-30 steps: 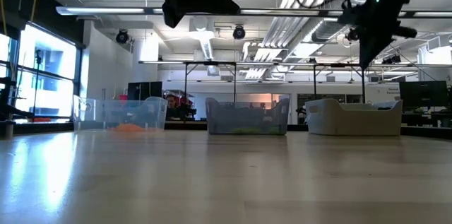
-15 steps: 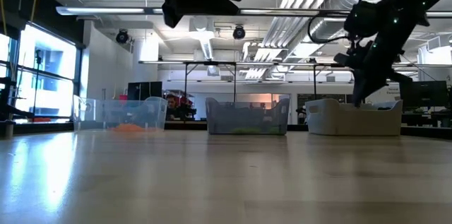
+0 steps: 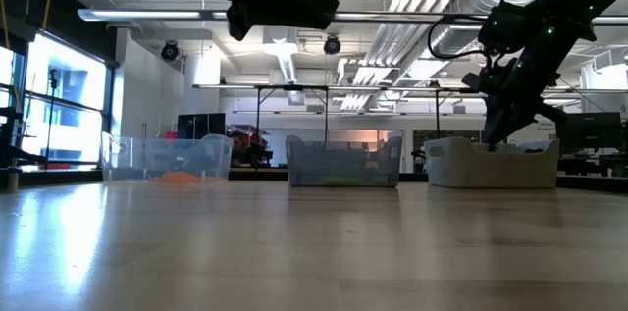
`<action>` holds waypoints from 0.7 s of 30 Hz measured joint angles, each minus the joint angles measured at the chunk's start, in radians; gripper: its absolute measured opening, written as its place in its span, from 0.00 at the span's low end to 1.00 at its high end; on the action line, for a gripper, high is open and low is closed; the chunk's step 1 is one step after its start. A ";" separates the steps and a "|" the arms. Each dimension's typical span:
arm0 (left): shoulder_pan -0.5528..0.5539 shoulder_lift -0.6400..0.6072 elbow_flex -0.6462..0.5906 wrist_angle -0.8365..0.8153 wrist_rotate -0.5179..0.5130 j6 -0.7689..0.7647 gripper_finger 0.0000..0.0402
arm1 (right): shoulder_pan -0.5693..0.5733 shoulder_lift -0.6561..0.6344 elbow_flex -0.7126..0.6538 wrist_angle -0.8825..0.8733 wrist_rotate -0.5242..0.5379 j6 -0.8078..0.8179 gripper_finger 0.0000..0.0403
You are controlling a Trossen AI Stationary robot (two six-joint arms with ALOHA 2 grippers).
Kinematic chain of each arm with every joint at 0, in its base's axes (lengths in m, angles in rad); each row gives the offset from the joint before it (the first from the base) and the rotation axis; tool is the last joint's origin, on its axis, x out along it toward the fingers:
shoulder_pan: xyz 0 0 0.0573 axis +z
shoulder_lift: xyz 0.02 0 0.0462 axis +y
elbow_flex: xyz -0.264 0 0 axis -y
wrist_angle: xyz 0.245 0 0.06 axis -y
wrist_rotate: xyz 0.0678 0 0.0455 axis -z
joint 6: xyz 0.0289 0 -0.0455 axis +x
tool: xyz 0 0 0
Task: Sort Halloween decoration
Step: Put the black spider toy into the white bin
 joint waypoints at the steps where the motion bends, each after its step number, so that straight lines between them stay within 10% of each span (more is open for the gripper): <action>1: 0.000 0.000 0.000 -0.003 0.000 0.000 0.27 | 0.000 0.000 0.000 0.001 0.000 -0.003 0.17; 11: 0.000 0.000 0.000 -0.011 -0.009 0.007 0.27 | 0.000 0.000 0.004 0.025 0.006 0.048 0.46; 21: 0.000 0.000 0.000 -0.019 -0.027 0.044 0.27 | 0.007 -0.004 0.263 -0.218 -0.105 0.002 0.44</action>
